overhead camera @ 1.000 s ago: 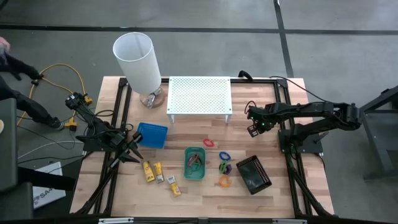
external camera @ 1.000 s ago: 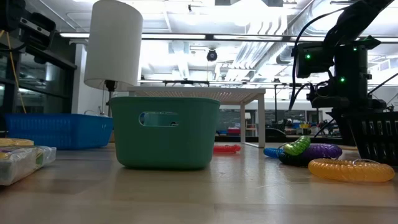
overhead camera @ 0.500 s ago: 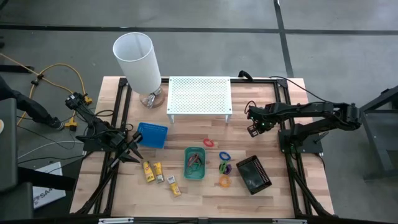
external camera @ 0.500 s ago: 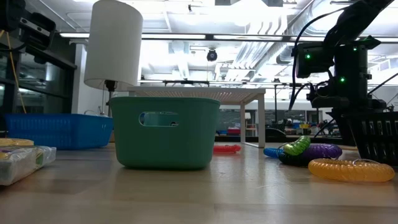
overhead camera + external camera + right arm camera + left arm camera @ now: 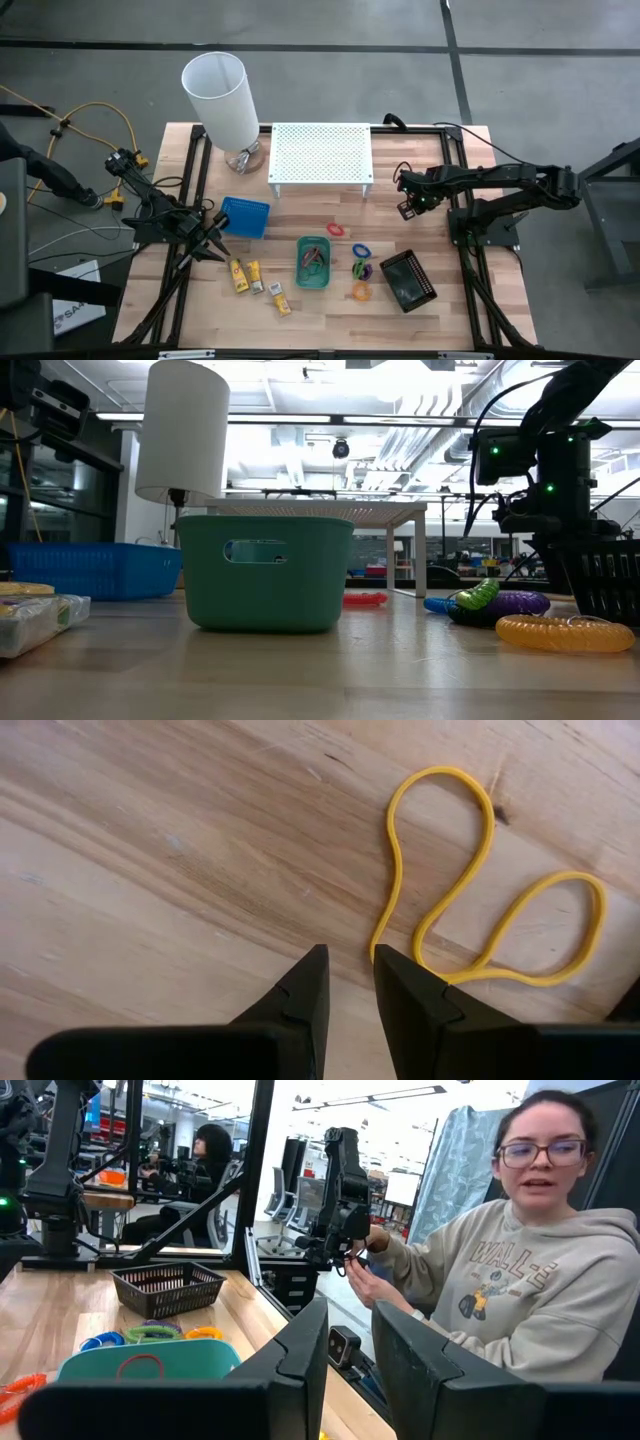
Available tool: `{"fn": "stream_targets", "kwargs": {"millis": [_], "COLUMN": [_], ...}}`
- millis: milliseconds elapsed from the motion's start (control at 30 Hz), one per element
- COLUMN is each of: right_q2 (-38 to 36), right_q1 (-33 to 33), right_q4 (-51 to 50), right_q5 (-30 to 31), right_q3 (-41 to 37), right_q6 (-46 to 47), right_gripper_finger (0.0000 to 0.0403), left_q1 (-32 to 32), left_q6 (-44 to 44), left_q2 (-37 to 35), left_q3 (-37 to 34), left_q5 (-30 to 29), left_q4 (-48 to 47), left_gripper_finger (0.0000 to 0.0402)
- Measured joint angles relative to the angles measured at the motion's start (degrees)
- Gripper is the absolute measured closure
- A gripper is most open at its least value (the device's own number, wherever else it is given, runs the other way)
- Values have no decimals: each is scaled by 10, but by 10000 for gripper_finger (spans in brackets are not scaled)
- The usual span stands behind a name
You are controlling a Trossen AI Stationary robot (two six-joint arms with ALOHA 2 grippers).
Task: Pick & Place Office Desk Supplies
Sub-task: Put the yellow rubber band into the green bin
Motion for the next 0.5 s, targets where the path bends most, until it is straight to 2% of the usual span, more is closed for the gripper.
{"fn": "stream_targets", "kwargs": {"millis": [500], "right_q2": [0], "right_q1": [0], "right_q4": [-4], "right_q5": [0], "right_q3": [0], "right_q6": [32], "right_gripper_finger": [332], "left_q1": [0], "left_q6": [0], "left_q2": [0], "left_q3": [0], "left_q5": [0], "left_q4": [0], "left_gripper_finger": [323]}}
